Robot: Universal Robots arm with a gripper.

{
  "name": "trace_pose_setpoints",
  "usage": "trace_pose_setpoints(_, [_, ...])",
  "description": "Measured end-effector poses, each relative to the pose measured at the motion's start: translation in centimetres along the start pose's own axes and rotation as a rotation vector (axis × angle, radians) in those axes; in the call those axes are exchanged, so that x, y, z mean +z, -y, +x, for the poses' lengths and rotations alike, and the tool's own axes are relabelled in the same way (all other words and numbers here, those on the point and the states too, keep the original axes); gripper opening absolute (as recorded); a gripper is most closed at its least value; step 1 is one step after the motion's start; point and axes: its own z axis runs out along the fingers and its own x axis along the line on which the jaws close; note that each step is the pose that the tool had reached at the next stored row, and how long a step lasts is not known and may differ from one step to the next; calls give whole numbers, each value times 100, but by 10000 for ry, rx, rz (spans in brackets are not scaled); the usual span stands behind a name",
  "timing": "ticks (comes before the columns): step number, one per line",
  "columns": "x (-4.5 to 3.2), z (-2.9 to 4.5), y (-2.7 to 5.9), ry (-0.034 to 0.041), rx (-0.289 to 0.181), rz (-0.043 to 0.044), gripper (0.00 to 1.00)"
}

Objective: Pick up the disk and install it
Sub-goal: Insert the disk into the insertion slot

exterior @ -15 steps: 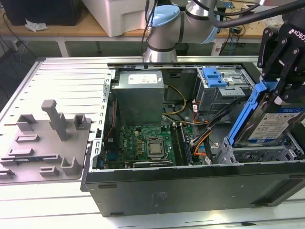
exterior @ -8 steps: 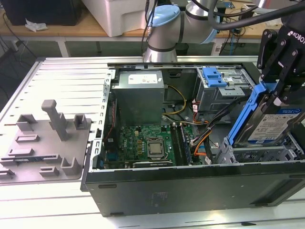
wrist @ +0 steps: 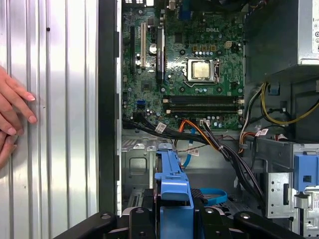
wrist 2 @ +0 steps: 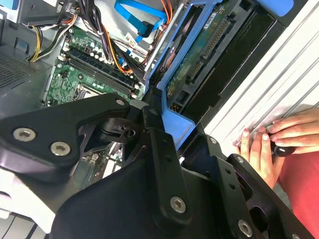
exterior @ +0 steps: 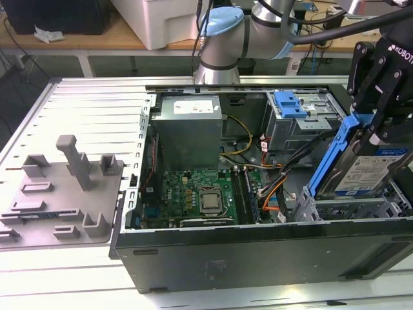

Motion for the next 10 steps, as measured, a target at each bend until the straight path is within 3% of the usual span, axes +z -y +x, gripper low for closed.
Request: trace_pose_setpoints(10, [31, 0, 0, 0, 0, 0, 37])
